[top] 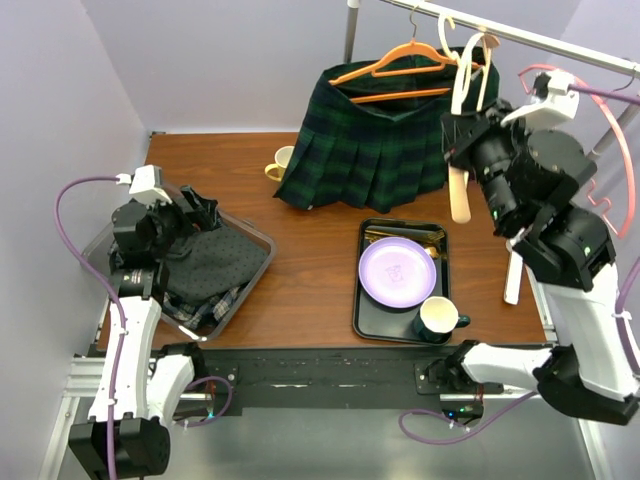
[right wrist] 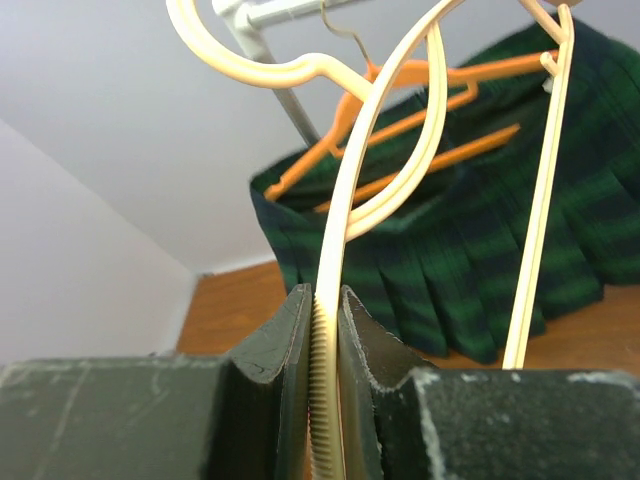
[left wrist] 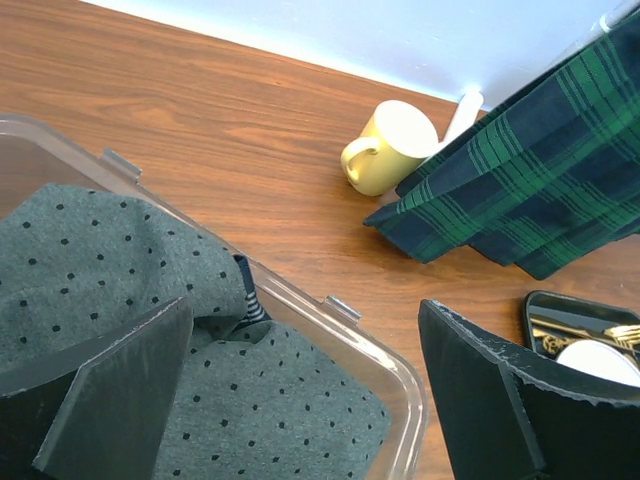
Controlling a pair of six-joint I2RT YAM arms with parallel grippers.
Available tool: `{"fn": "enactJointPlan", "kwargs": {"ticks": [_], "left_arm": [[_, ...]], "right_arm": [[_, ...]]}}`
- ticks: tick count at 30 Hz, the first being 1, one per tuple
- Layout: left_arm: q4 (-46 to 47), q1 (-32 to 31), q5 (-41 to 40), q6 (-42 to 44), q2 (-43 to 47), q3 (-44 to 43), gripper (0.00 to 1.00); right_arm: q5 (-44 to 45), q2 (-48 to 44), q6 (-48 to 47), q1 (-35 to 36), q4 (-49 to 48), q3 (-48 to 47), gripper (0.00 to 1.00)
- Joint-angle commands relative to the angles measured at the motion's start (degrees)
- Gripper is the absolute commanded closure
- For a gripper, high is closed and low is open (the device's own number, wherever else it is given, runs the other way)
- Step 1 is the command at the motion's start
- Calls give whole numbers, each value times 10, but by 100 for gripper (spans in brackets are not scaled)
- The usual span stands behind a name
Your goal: Remove the skirt from the hanger
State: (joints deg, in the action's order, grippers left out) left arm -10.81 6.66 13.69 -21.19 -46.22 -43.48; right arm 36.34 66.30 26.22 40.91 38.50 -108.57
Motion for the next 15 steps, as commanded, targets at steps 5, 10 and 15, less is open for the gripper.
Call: {"fn": "enactJointPlan", "kwargs": {"ticks": [5,10,15], "left_arm": [[4,-19,-46,26,16,-2,1],[4,-20,-46,26,14,-3,1],[3,-21,-46,26,16,-1,1]], "right_arm": [[-212,23,97,-224,-5,-13,100],[-271,27,128,-284,-16,-14,100],[-349,24,167,-362,-78,23,100]]}}
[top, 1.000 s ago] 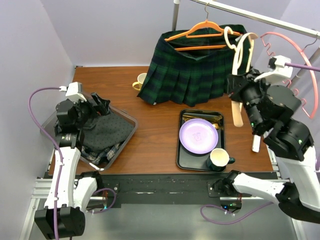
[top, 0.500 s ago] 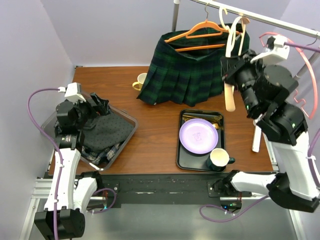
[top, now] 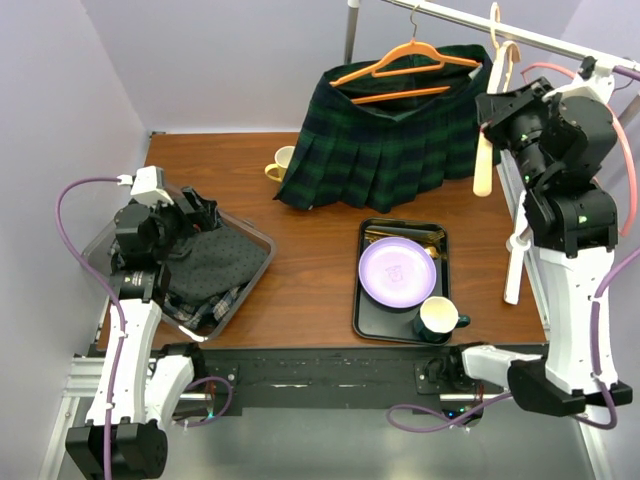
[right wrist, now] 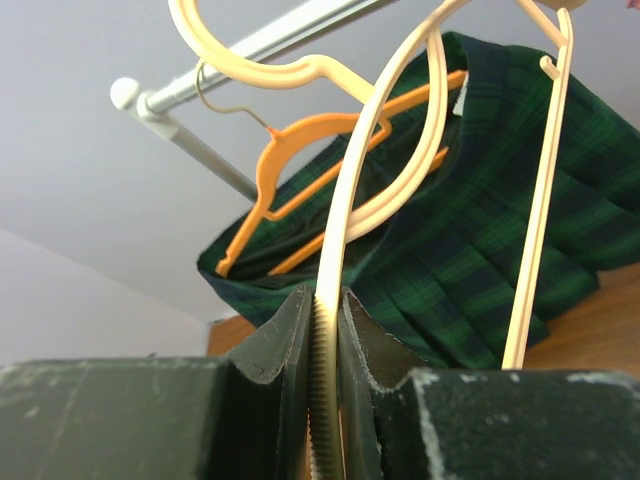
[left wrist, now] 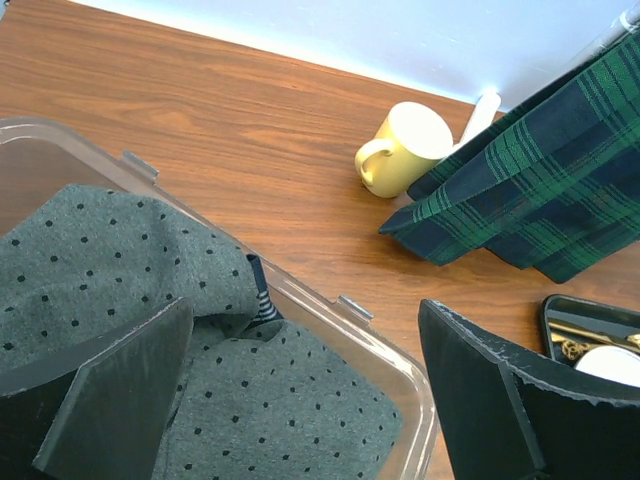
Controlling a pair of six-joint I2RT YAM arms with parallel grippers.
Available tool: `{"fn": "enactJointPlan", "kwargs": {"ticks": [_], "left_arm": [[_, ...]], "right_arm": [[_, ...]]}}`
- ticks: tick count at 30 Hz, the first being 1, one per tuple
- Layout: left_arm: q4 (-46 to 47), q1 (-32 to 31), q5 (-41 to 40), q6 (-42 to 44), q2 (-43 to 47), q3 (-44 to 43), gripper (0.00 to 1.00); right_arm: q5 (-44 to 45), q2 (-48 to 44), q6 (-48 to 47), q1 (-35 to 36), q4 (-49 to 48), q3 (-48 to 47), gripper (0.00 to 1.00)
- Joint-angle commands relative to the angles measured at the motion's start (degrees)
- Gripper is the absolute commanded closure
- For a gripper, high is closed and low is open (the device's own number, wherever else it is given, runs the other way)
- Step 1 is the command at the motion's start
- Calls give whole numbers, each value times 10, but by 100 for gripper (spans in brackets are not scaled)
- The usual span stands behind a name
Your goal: Remove the skirt from the hanger
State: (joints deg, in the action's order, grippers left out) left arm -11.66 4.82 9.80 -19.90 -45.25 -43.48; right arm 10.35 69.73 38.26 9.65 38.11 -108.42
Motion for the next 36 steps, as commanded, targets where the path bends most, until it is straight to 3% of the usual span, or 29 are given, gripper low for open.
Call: {"fn": "enactJointPlan", "kwargs": {"ticks": [1,10,16,19,20,23,29,36], "left_arm": [[14,-2,-7,14,6,-1,1],[15,-3,0,14,7,1,1],[18,-3,10,15,1,2,0],[19,-3,10,15,2,2,1],[18,-3,10,15,3,2,1],[18,-3,10,15,3,2,0],[19,-3,12,15,5,3,1],[37,-3,37,17,1,4,2]], "right_arm": [[-102,-10,53,-61,-81,25,100],[-232,-5,127,-181,-167,102,100],[-259,-27,137,-219,-197,158,100],[-259,-38,111,-220,-156,151,73],[-257,-40,100,-220,-135,141,58],[-251,-50,62,-220,-61,115,41],[-242,-64,20,-220,34,66,23],[-309,-64,14,-220,65,-9,23]]}}
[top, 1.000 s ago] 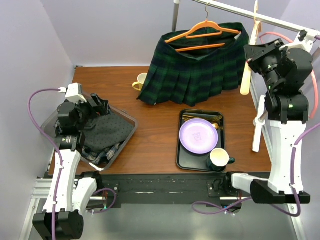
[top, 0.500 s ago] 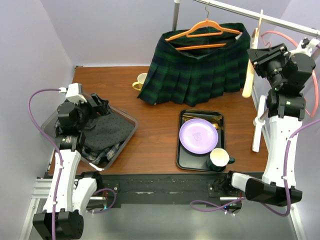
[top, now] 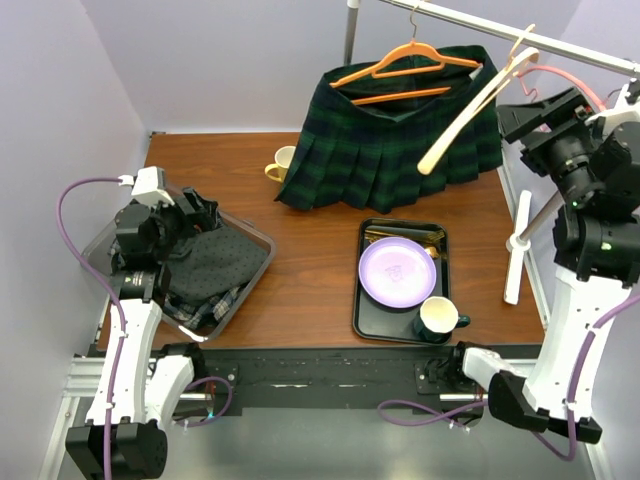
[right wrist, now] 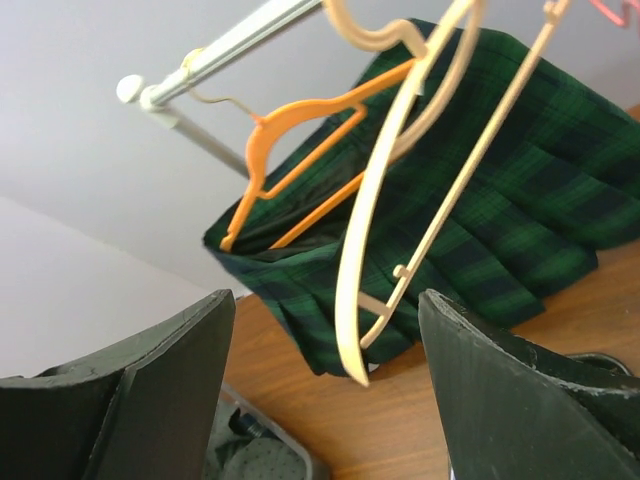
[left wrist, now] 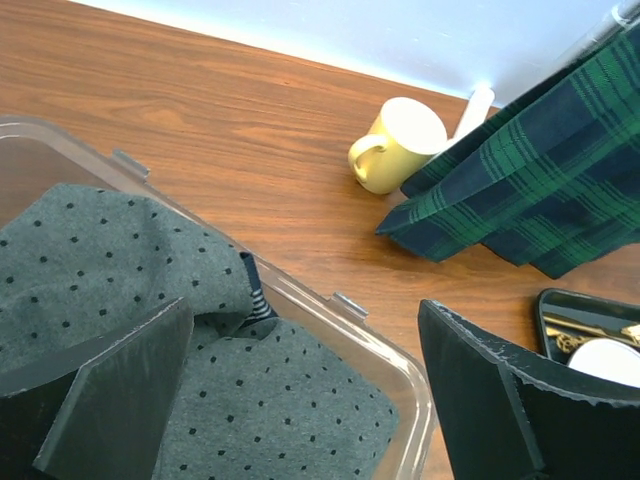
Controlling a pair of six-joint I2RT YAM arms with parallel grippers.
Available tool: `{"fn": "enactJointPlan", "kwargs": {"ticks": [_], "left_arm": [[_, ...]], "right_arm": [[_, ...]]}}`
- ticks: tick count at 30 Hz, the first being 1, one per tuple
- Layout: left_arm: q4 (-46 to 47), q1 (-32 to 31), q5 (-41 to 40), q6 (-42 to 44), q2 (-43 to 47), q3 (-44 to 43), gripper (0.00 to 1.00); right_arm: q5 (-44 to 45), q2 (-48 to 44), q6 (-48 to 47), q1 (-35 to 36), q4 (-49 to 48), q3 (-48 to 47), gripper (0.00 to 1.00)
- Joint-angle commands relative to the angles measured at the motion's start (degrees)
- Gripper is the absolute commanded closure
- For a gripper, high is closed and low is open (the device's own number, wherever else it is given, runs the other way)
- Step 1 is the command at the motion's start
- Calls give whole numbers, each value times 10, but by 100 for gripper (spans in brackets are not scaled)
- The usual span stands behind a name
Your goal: Remove the skirt from the hanger
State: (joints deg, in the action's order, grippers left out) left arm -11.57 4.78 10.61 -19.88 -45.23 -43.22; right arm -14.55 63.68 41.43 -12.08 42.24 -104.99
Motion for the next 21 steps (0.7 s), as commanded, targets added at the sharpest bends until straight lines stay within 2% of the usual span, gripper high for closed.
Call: {"fn": "enactJointPlan", "kwargs": {"ticks": [1,5,8,11,16,21], "left_arm": [[43,-3,44,18,-3,0,3],[86,-9,166,16,-50,-25,6],[99,-42,159,33,-98,-79,6],[108,-107,126,62,-141,-142,6],[223,-137,138,71,-210,-219,6],[324,-154,178,77,-299,-261,5]], "right_arm": [[-69,-3,-16,-1,22,-50,23],[-150,6,-6,-2,-3,-73,26],[-224,-3,35,-1,-101,-38,28],[-232,18,32,-1,-85,-66,28],[-244,67,37,33,-109,-97,28],[-204,161,-19,102,-30,-217,28]]}}
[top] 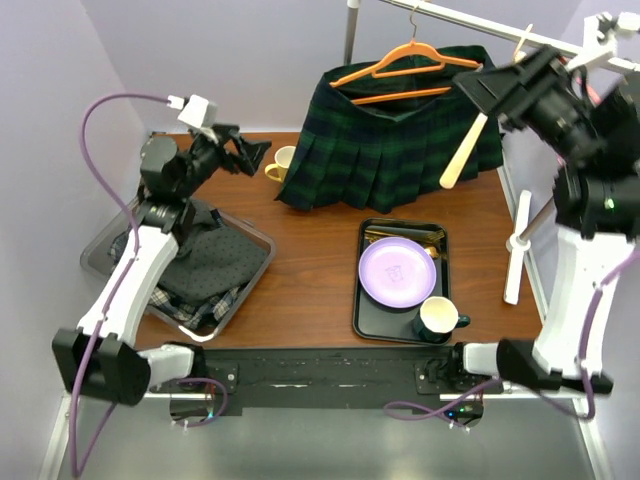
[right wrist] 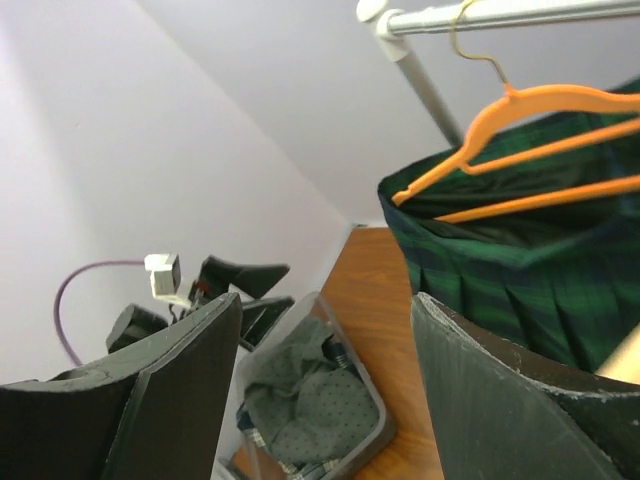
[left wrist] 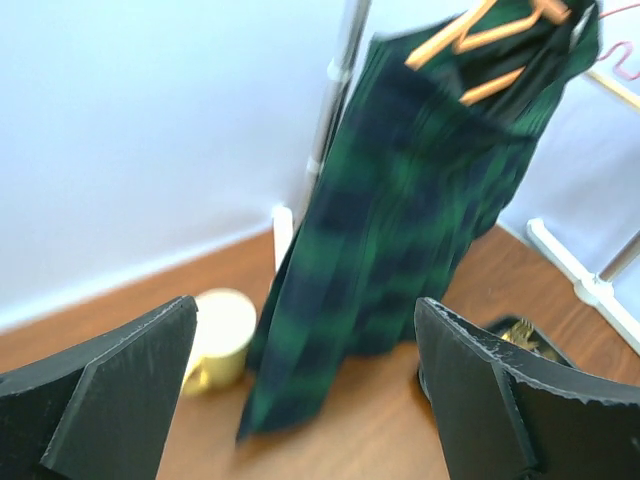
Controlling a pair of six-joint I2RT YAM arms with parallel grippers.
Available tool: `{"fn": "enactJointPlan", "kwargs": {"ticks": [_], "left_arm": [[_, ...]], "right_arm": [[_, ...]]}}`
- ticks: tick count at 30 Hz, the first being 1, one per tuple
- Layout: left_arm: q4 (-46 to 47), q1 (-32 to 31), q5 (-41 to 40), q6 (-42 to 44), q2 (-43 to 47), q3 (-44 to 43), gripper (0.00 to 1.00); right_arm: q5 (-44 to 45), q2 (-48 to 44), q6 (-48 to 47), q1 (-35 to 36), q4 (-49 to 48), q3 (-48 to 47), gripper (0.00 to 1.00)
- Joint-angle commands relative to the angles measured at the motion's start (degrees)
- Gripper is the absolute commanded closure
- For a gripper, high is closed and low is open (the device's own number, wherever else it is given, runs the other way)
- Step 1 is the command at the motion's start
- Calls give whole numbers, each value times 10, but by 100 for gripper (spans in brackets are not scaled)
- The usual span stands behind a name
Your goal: Remove the skirt from the hanger
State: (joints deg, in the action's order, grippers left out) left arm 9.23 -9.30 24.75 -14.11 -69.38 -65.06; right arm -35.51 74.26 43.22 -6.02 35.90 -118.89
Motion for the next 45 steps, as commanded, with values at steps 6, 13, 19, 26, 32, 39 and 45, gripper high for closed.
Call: {"fn": "enactJointPlan", "kwargs": {"ticks": [6,13,19,26,32,39,45], "left_arm": [[170,-48,79,25,-172,-106,5],[186,-96,101,45,-284,-190,5],[184,-117,116,53,-329,-217,10],[225,-131,126,47,-289,-148,15],[288,-142,134,10,-234,-72,17],[290,-172,125,18,-186,-34,16],[286,-188,123,15,-172,-22,16]], "right_arm": [[51,92,-59,128,42,-93,30],[132,110,-109,210,52,-76,32],[168,85,-113,217,37,-50,32],[173,64,-106,218,11,1,32],[220,56,-99,222,10,9,33],[302,69,-60,226,-6,19,34],[350,100,-39,238,-35,23,37]]}}
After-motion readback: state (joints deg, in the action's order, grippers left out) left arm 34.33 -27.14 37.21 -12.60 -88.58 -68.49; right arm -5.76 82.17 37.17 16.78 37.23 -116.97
